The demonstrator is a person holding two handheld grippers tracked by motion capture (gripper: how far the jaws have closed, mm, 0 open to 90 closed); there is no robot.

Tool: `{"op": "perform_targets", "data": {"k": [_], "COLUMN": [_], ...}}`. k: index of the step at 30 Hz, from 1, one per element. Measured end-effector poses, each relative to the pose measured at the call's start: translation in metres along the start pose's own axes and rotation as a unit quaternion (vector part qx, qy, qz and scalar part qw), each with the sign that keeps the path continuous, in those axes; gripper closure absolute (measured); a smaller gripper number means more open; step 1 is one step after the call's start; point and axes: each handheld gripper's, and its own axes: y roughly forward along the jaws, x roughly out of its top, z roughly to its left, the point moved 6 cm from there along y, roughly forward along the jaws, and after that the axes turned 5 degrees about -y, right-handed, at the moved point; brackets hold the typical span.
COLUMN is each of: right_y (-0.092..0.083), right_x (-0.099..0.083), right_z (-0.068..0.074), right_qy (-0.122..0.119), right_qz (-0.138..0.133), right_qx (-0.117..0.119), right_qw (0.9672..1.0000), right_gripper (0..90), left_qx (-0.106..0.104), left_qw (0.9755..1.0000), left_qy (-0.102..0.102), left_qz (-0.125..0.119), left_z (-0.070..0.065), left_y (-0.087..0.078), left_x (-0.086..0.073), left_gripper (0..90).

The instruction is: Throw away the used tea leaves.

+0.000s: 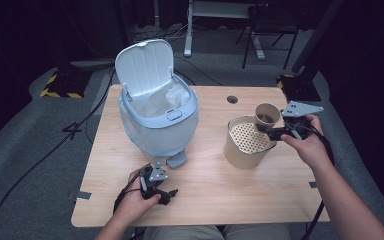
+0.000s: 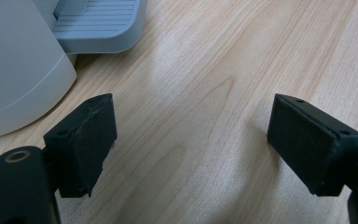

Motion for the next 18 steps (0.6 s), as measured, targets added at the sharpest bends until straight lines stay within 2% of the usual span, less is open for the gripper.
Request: {"op": "perform_targets", "data": {"k": [1, 3, 4, 5, 6, 7, 8, 9, 10, 11, 12, 13, 14, 15, 16, 17, 18], "right_y": [0.0, -0.0009, -0.0009, -0.0008, -0.0009, -0.0009, -0.0008, -0.0008, -0.0008, -0.0007, -0.0007, -0.0005, -0.0005, -0.0001, -0.0001, 0.0004, 0.0004], "right_x": [0.0, 0.0001, 0.0004, 0.0008, 0.0016, 0.0016, 0.0034, 0.0042, 0.0042, 0.0061, 0.0061, 0.0074, 0.0074, 0.0085, 0.0085, 0.0096, 0.0096], "right_z": [0.0, -0.0009, -0.0009, -0.0008, -0.0005, -0.0005, 0.0003, 0.0004, 0.0004, 0.0006, 0.0006, 0.0015, 0.0015, 0.0014, 0.0014, 0.001, 0.001], "right_qy": [0.0, -0.045, -0.073, -0.084, -0.106, -0.106, -0.137, -0.156, -0.156, -0.197, -0.197, -0.236, -0.236, -0.279, -0.279, -0.313, -0.313], "right_qz": [0.0, 0.015, 0.026, 0.029, 0.034, 0.034, 0.04, 0.045, 0.045, 0.058, 0.058, 0.074, 0.074, 0.091, 0.091, 0.103, 0.103], "right_qx": [0.0, -0.014, -0.022, -0.027, -0.035, -0.035, -0.051, -0.06, -0.06, -0.078, -0.078, -0.092, -0.092, -0.106, -0.106, -0.12, -0.12], "right_qw": [1.0, 0.9988, 0.9967, 0.9957, 0.9932, 0.9932, 0.9885, 0.9849, 0.9849, 0.9756, 0.9756, 0.9646, 0.9646, 0.9499, 0.9499, 0.9365, 0.9365], "right_gripper": [29.5, 29.9, 30.0, 30.0, 30.1, 30.1, 30.1, 30.1, 30.1, 30.1, 30.1, 30.0, 30.0, 30.0, 30.0, 30.0, 30.0], "left_qx": [0.0, 0.0, 0.0, 0.0, 0.0, 0.0, 0.0, 0.0, 0.0, 0.0, 0.0, 0.0, 0.0, 0.0, 0.0, 0.0, 0.0], "left_qw": [1.0, 1.0, 1.0, 1.0, 1.0, 1.0, 1.0, 1.0, 1.0, 1.0, 1.0, 1.0, 1.0, 1.0, 1.0, 1.0, 1.0], "left_qy": [0.0, 0.001, 0.001, 0.001, 0.001, 0.001, 0.001, 0.002, 0.002, 0.001, 0.001, 0.001, 0.001, 0.001, 0.001, 0.001, 0.001], "left_qz": [0.0, 0.0, 0.0, 0.0, 0.0, 0.0, 0.0, 0.0, 0.0, 0.0, 0.0, 0.0, -0.001, 0.0, 0.0, -0.001, -0.001], "left_z": [0.0, 0.0001, 0.0, 0.0001, 0.0, 0.0, 0.0, 0.0001, 0.0001, 0.0, 0.0, 0.0, 0.0, 0.0, 0.0, 0.0, 0.0], "left_y": [0.0, 0.0001, 0.0001, 0.0, 0.0001, 0.0001, 0.0001, 0.0, 0.0, 0.0, 0.0, 0.0001, 0.0001, 0.0, 0.0001, 0.0001, 0.0001], "left_x": [0.0, 0.0001, 0.0001, 0.0001, 0.0001, 0.0001, 0.0001, 0.0001, 0.0001, 0.0, 0.0, 0.0001, 0.0, 0.0, 0.0, 0.0, 0.0], "left_gripper": [16.3, 16.3, 16.3, 16.3, 16.3, 16.3, 16.3, 16.3, 16.3, 16.3, 16.3, 16.3, 16.3, 16.3, 16.3, 16.3, 16.3]}}
